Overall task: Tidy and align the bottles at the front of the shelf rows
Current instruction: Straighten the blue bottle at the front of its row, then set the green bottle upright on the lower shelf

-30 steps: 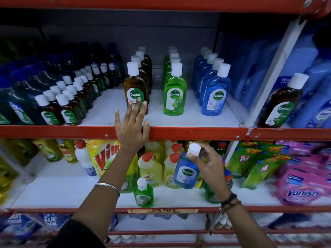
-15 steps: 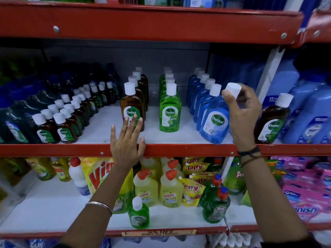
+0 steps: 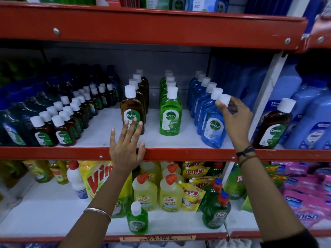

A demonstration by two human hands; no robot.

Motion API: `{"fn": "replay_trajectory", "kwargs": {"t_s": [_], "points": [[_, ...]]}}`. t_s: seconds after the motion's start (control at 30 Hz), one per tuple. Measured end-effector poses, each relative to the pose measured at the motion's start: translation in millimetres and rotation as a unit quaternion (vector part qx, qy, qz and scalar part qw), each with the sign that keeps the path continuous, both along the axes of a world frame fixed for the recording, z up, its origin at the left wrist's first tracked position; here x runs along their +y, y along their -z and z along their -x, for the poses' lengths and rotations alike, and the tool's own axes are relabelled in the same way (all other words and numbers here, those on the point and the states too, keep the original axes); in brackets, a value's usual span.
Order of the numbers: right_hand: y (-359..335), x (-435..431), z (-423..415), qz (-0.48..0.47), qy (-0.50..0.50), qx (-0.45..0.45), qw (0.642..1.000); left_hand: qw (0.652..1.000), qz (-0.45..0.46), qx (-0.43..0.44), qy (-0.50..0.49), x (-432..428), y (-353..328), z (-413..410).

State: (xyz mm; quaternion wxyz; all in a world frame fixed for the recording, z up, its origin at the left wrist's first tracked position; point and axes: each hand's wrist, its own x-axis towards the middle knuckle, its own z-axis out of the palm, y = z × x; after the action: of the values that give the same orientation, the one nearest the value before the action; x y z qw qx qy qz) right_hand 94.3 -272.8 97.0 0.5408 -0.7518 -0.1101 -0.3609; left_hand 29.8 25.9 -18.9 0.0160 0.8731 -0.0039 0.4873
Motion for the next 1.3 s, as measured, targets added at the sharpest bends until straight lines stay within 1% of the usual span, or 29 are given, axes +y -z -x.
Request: {"fn": "replay_trajectory", "kwargs": {"t_s": [0.1, 0.2, 0.27, 0.33, 0.4, 0.47, 0.6, 0.73, 0.8, 0.97, 1.07, 1.17, 1.3], "points": [[6.8, -0.5, 9.4, -0.005, 0.004, 0.006, 1.0, 1.0, -0.002, -0.006, 0.001, -0.6, 0.1, -0.4], [27.5, 9.7, 35.9, 0.018, 0.05, -0.051, 0.997, 1.0, -0.004, -0.007, 0.01, 0.8, -0.3, 1.1], [47.7, 25.4, 61.6, 0.013, 0.026, -0.075, 0.997, 1.0, -0.008, -0.005, 0.01, 2.6, -0.5, 1.8], [73.8, 44.3, 86.9, 0.019, -0.036, -0.071, 0.997, 1.0, -0.014, -0.003, 0.009, 3.7, 0.0, 1.9], [104.6, 65.0, 107.5, 0.042, -0.113, -0.028, 0.992, 1.0, -0.018, -0.003, 0.009, 4.5, 1.1, 1.5], [137.2, 85.2, 121.1, 0.067, -0.19, 0.034, 0.979, 1.0, -0.017, -0.009, 0.007, 4.5, 1.8, 0.8], [202.1, 118.2, 134.2, 0.119, -0.298, 0.155, 0.934, 1.0, -0.018, -0.023, 0.01, 5.1, 4.1, -0.6], [248.9, 142.5, 137.3, 0.151, -0.361, 0.282, 0.876, 0.999, -0.017, -0.028, 0.013, 5.6, 5.2, -1.7], [258.9, 150.9, 137.9, 0.156, -0.368, 0.312, 0.862, 0.999, -0.016, -0.03, 0.017, 5.8, 5.4, -2.2], [259.0, 150.7, 136.2, 0.107, -0.357, 0.319, 0.871, 0.999, -0.016, -0.032, 0.02, 6.7, 6.0, -2.6], [245.3, 136.0, 134.0, 0.082, -0.338, 0.316, 0.882, 0.999, -0.013, -0.03, 0.02, 6.4, 6.2, -2.0], [213.2, 118.7, 128.2, 0.054, -0.314, 0.29, 0.902, 0.999, -0.011, -0.026, 0.022, 6.2, 6.3, -1.4], [153.2, 96.8, 119.4, 0.009, -0.282, 0.224, 0.933, 0.999, -0.008, -0.019, 0.025, 5.6, 4.8, 0.0]]}}
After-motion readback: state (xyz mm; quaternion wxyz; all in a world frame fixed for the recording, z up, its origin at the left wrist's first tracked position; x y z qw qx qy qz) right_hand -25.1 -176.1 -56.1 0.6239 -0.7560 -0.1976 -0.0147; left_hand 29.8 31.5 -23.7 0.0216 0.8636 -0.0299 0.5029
